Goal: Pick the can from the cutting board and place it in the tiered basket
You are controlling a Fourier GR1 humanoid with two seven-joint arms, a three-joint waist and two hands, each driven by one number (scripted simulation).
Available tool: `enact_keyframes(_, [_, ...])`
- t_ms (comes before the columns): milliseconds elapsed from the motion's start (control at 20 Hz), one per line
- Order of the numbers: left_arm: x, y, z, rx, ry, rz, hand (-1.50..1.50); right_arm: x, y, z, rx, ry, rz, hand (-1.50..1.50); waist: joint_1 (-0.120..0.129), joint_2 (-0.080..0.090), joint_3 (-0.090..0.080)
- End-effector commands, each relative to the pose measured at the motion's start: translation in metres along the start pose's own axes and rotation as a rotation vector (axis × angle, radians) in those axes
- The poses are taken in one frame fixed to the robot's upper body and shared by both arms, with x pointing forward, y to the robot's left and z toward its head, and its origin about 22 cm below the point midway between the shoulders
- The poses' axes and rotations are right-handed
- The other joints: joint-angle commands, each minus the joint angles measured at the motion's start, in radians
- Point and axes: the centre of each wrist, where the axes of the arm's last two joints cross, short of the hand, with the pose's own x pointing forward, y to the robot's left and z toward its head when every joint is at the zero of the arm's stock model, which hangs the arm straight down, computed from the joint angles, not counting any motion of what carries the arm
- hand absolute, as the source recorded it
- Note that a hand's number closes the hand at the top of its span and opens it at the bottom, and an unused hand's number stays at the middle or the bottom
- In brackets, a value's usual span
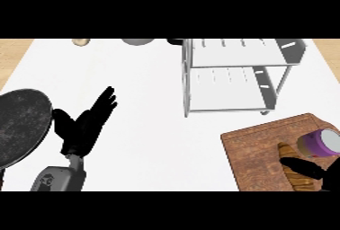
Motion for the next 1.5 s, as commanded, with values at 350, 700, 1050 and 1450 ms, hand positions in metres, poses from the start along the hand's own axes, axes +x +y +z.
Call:
enact_keyframes(350, [0.005, -0.007, 0.01, -0.003, -0.01, 0.003, 0.0, -0.02, 0.034, -0.025, 0.002, 0.041, -0.008, -1.5, 0.004, 0.004, 0.006])
enact_keyframes(700, [0.014, 0.0, -0.009, -0.002, -0.01, -0.013, 0.0, -0.011, 0.048, -0.037, 0.118, -0.05, 0.02, 1.5, 0.003, 0.006, 0.006])
enact_keyframes(1050, [0.011, 0.01, -0.011, 0.019, -0.022, -0.009, 0.0, -0.003, 0.05, -0.048, 0.056, -0.154, 0.019, 1.5, 0.002, 0.006, 0.006])
enact_keyframes(1450, [0.004, -0.005, -0.019, 0.013, 0.005, -0.01, 0.0, -0.027, 0.054, -0.036, 0.049, -0.248, -0.02, 1.5, -0.006, 0.005, 0.006])
